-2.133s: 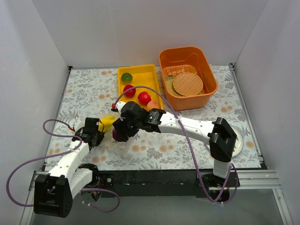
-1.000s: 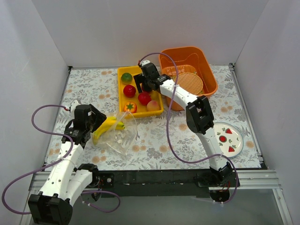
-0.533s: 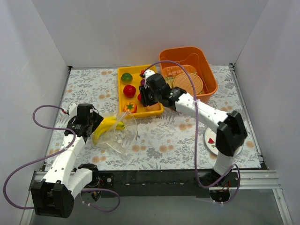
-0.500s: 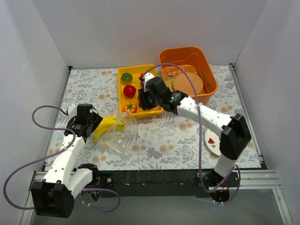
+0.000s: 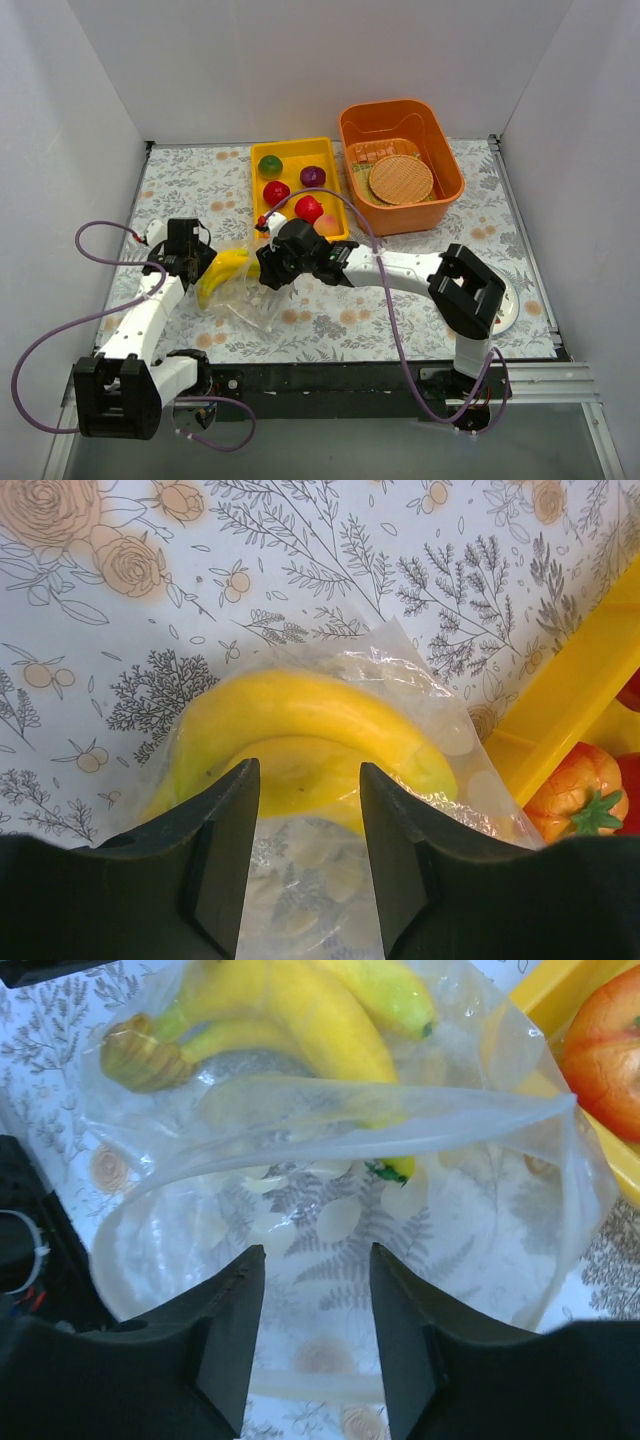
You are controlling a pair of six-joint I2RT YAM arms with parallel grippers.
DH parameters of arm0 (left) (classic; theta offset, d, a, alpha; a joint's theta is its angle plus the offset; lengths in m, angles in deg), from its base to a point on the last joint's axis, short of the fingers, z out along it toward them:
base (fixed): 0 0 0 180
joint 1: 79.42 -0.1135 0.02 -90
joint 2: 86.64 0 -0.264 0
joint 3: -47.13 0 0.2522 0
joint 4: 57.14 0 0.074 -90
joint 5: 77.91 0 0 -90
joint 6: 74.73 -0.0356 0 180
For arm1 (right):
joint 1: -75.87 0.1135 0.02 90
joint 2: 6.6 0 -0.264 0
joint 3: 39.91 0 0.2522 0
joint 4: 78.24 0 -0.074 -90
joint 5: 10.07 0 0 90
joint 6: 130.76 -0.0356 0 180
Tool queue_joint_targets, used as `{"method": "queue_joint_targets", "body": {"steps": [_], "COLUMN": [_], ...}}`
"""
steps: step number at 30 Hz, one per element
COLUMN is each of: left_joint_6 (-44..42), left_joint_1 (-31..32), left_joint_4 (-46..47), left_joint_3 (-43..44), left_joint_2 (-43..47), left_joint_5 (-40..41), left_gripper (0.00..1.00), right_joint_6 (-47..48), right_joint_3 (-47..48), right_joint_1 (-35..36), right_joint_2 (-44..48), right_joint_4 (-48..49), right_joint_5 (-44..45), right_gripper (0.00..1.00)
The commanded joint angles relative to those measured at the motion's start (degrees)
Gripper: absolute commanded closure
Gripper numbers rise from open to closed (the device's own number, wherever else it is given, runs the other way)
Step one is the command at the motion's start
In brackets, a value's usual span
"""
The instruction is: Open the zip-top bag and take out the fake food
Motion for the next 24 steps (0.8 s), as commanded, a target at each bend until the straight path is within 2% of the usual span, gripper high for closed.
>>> {"method": "queue_joint_targets", "body": {"steps": [1, 5, 10, 17, 24], "left_joint_6": [-3.58, -5.7, -7.28, -9.21, -9.83], "left_joint_1": [-0.41, -0.41, -0.41, -0.59, -0.85], "left_joint_4": [4.51, 5.74, 7.41, 8.99, 9.7], "left_joint_3": [1.23, 2.55, 3.87, 5.8, 6.07], "left_joint_2": [-2.41, -5.05, -7.95, -13.57, -18.85], "left_joint_5": [-2.22, -2.22, -3.71, -4.5, -3.19], "left_gripper": [0.56, 0.54, 0.54, 0.57, 0.63], "right_joint_6": [7.24, 13.38, 17.7, 21.13, 21.84], "right_joint_3": [-1.46, -3.22, -0.51, 5.12, 8.29], "right_joint_1": [0.25, 0.78, 0.87, 0.87, 0.95], "right_joint_2": [-1.02, -2.25, -5.94, -13.5, -15.09], "right_joint_4": [12.53, 18.15, 19.92, 19.3, 19.47], "right_joint_5": [2.2, 4.76, 6.25, 6.51, 7.05], "right_gripper": [0.43, 0.37, 0.33, 0.36, 0.35]}}
